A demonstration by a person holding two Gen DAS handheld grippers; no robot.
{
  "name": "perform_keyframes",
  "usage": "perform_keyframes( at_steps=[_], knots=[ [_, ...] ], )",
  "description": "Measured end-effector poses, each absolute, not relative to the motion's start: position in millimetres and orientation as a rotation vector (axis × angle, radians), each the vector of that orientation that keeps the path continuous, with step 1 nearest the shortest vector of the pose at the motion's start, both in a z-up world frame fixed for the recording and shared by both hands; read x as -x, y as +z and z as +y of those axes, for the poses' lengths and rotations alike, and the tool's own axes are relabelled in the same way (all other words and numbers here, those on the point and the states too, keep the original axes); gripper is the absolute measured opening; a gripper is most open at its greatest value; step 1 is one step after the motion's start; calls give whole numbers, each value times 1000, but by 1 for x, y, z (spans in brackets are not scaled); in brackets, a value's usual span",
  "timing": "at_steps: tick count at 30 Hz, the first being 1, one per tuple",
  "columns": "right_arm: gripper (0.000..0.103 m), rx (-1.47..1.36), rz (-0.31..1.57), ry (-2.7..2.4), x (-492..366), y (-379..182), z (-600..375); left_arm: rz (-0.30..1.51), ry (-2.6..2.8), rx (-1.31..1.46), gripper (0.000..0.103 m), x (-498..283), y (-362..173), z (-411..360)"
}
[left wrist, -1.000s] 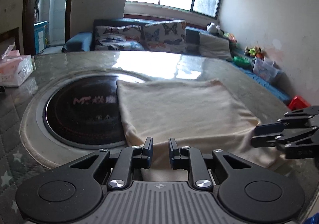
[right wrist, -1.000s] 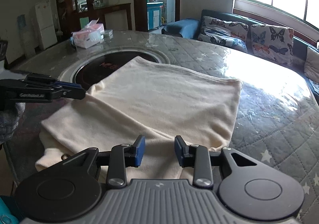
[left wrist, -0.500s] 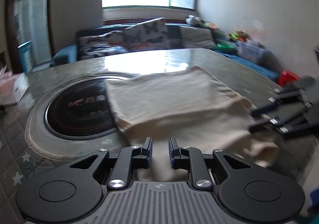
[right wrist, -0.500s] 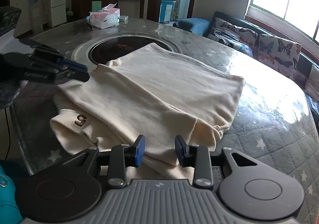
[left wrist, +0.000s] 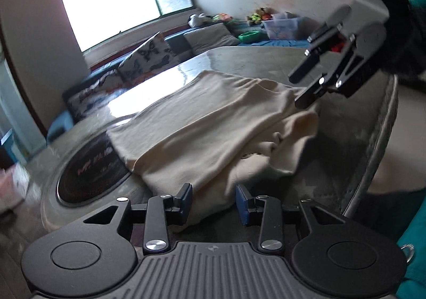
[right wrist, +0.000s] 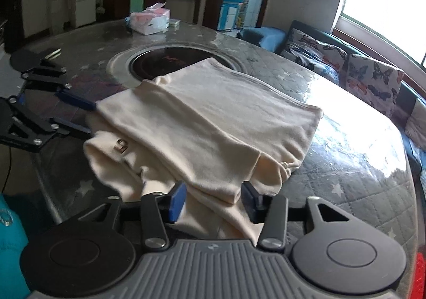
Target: Fold clothes
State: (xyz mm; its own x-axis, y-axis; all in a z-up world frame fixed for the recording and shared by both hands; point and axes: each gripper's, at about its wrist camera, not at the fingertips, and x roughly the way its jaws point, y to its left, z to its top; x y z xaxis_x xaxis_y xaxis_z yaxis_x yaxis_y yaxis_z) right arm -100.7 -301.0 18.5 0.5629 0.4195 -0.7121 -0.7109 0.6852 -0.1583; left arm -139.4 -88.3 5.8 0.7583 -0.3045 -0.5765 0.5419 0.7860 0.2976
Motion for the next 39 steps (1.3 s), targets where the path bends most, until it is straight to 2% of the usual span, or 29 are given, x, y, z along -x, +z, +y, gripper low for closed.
perform_keyframes(
  at_steps=[5, 10, 11, 15, 22, 25, 26, 27, 30, 33, 34, 35, 39],
  knots=[
    [63, 564, 667, 721, 117, 19, -298, 487, -522, -539, 39, 142, 0, -97],
    [70, 664, 650, 758, 130, 11, -294, 464, -545, -567, 39, 138, -7, -103],
    [71, 674, 646, 764, 130, 9, -292, 465, -548, -561, 37, 136, -7, -103],
    [71, 714, 624, 786, 132, 1, -284, 470, -563, -499, 12, 126, -2, -99],
    [72, 728, 576, 810, 121, -3, -272, 483, -538, -293, 10, 93, 24, -83],
    [62, 720, 577, 818, 111, -6, -266, 499, -525, -251, 10, 81, 25, -80],
    [51, 692, 598, 826, 105, -6, -266, 505, -523, -248, 10, 80, 24, -80],
    [34, 665, 620, 833, 100, -5, -266, 509, -524, -250, 11, 80, 22, -80],
    [20, 590, 676, 818, 83, -3, -269, 524, -525, -267, 17, 84, 16, -78],
    [15, 498, 716, 817, 69, 4, -275, 532, -516, -309, 21, 93, 9, -75],
    [15, 476, 722, 815, 66, 6, -276, 536, -513, -322, 25, 96, 7, -75],
    [15, 465, 724, 813, 64, 7, -277, 538, -505, -338, 33, 99, 4, -74],
    [15, 446, 727, 811, 61, 8, -278, 526, -488, -409, 35, 108, -3, -74]
  ],
)
